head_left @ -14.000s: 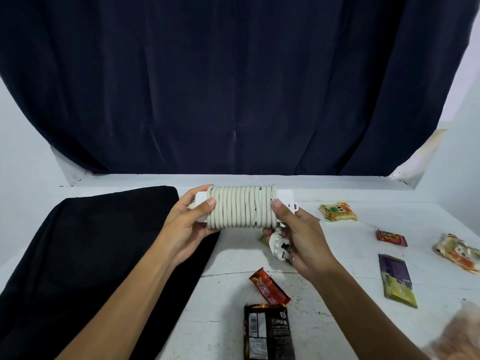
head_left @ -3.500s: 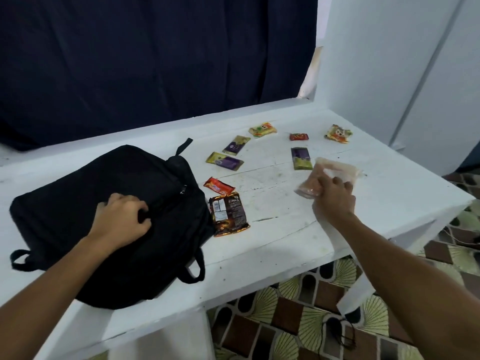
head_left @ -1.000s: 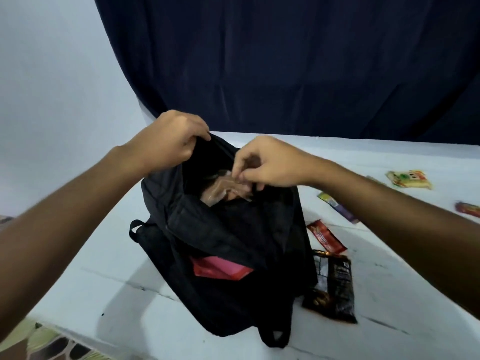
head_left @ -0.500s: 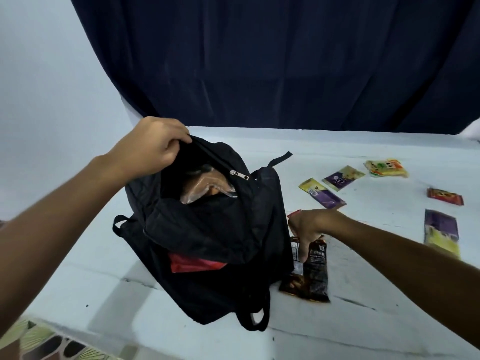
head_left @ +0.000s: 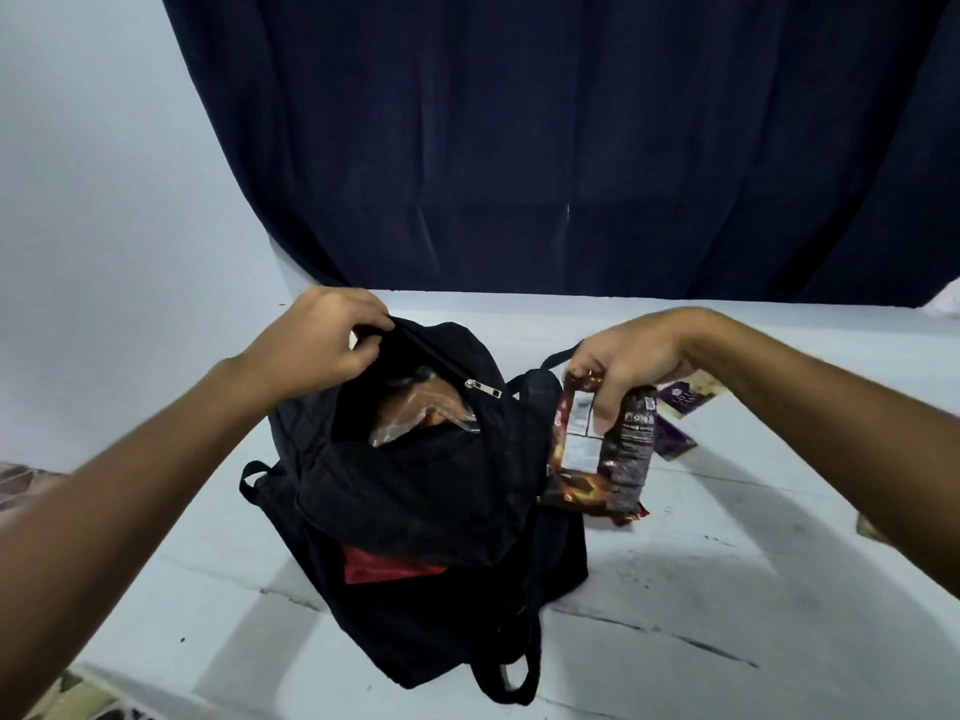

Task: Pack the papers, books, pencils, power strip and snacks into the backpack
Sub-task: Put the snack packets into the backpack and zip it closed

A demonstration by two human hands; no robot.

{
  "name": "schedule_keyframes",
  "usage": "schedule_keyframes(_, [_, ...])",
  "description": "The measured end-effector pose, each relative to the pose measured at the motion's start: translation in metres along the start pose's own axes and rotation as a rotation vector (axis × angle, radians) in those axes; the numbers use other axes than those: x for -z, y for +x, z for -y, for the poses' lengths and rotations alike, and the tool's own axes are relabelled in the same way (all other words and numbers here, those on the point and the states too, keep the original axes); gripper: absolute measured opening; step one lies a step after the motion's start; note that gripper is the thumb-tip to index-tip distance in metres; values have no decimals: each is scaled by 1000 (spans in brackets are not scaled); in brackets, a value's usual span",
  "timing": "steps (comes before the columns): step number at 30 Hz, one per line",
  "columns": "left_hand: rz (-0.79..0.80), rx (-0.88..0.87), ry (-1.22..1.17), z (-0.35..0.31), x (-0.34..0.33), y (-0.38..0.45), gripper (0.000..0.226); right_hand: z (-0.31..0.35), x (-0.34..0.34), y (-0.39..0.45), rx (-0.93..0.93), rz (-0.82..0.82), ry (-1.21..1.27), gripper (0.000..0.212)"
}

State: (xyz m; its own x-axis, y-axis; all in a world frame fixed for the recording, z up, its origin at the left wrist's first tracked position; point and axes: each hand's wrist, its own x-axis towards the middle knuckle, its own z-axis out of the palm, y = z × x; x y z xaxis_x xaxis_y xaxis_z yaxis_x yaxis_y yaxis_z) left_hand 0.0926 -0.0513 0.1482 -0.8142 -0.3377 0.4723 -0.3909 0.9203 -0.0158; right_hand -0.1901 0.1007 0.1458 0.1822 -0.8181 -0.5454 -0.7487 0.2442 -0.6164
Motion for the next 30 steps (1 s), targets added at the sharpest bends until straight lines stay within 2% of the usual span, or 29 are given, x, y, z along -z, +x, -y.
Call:
schedule_keyframes(3, [35,11,21,-1,3,1,29,28,2,-10,210,-133,156,18])
schedule_keyframes(5, [54,16,37,1,5,3,35,50,-12,-10,378,-340,90,20])
schedule_keyframes(7, [89,15,43,4,8,7,38,67,-36,-1,560,-590,-94,25])
schedule_keyframes(9, [133,-1,39,9,11,11,40,77,-64,20,677,-746,-360,15])
schedule_keyframes(11, [155,-1,29,12,13,13,42,79,-90,49,748,-948,-762,15])
schedule_keyframes(12, [157,4,26,13,13,14,43,77,-98,66,789,-1045,-890,18])
schedule_keyframes(14, [149,7,25,15,14,15,44,71,-106,98,799,-1134,-1017,24])
schedule_keyframes(16, [137,2,18,16,14,16,44,68,-106,121,693,-1119,-1057,17])
schedule_keyframes(19, [132,0,5,17,14,16,44,77,-106,132,374,-887,-1035,28])
schedule_keyframes(22, [120,2,3,18,14,16,45,85,-107,130,205,-678,-1026,68])
schedule_keyframes(23, [118,-3,3,19,14,16,46,88,-104,128,186,-640,-1011,72])
schedule_keyframes(27, [81,-74,78,21,16,17,47,98,-86,132,145,-487,-900,55])
schedule_keyframes(30, [33,-168,183,23,18,18,50,111,-72,137,144,-444,-886,40])
